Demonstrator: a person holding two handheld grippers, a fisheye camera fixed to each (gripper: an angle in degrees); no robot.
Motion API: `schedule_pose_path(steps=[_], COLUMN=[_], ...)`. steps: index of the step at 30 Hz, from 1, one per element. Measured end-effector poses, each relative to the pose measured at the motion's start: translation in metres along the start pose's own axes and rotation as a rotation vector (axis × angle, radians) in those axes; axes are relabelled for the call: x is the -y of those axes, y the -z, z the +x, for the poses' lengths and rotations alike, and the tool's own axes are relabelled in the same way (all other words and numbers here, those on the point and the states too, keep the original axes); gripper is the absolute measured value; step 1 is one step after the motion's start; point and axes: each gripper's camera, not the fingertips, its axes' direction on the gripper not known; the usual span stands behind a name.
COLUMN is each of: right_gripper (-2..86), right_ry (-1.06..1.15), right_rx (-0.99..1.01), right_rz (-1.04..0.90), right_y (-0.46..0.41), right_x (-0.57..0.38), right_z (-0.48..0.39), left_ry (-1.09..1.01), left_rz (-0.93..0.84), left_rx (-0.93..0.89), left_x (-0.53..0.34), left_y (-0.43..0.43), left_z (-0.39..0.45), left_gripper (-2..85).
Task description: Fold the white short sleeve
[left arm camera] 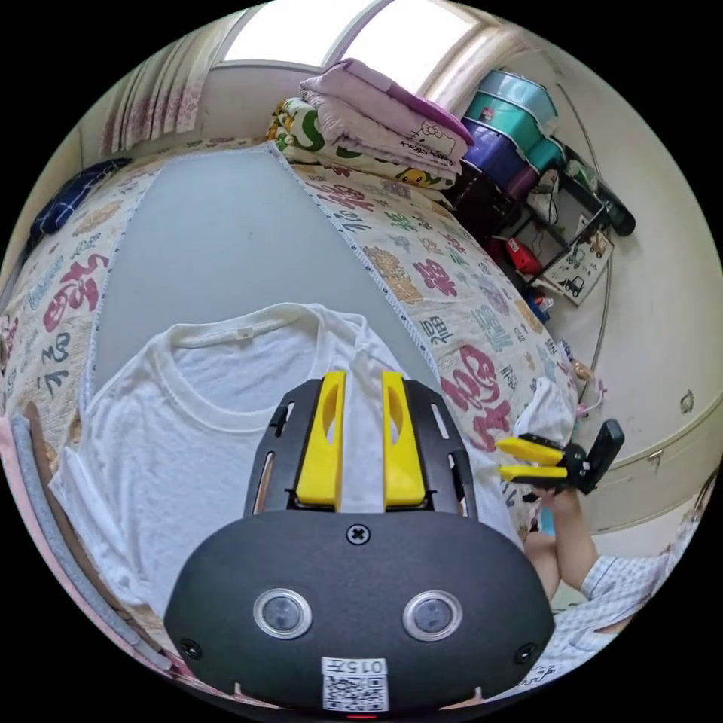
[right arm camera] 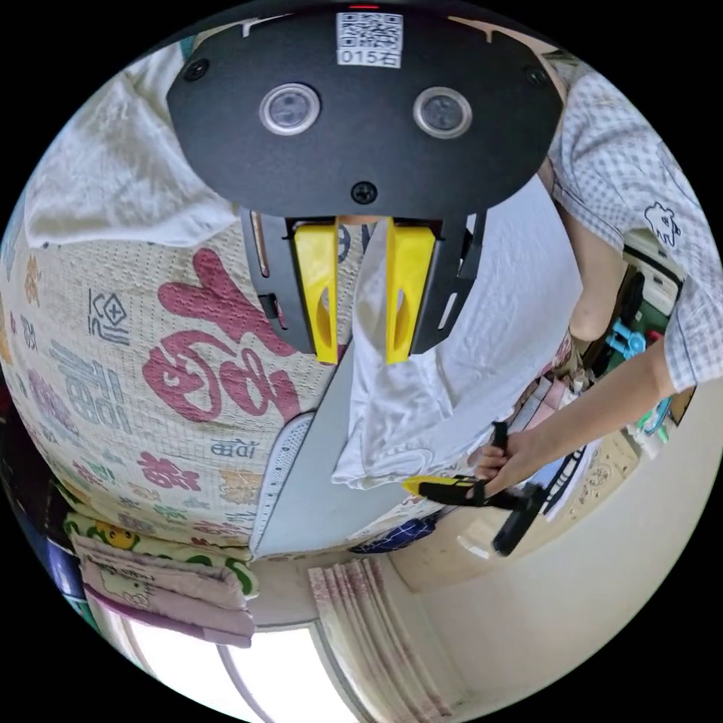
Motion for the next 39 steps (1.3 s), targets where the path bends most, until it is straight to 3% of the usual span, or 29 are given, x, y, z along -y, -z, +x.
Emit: schedule_pose_path(steps=[5, 11, 21, 28, 39], right_gripper=[8.1, 0.0, 2.7, 6.5, 4.5], right_ry=[0.064, -0.047, -0.168, -0.049, 0.010], right_rx=[-0.069, -0.154, -0.063, 0.095, 0.007], right_rz=[-0.015, -0.005, -0.003, 0.079, -0.091], right_y=[-0.040, -0.071, -0.088, -0.087, -0.190], right_x=[-0.012, -0.033, -0.080, -0.108, -0.164], right_z=[-0.016, 0.002, 0.039, 0.018, 0.002], left_ry=[-0.037, -0.108, -0.154, -0.180, -0.180], left_rz=[-0.069, -0.110, -0.045, -0.120, -0.201], left_rx=[0.073, 0.168, 0.236, 0.130, 0.072], left_x=[0.023, 0.043, 0.015, -0.060, -0.109], left_y=[-0.038, -0.070, -0.055, -0.022, -0.039], left_z=[0.004, 0.019, 0.012, -0.017, -0.050], left_gripper=[7.2, 1.1, 4.7, 6.2, 5.3])
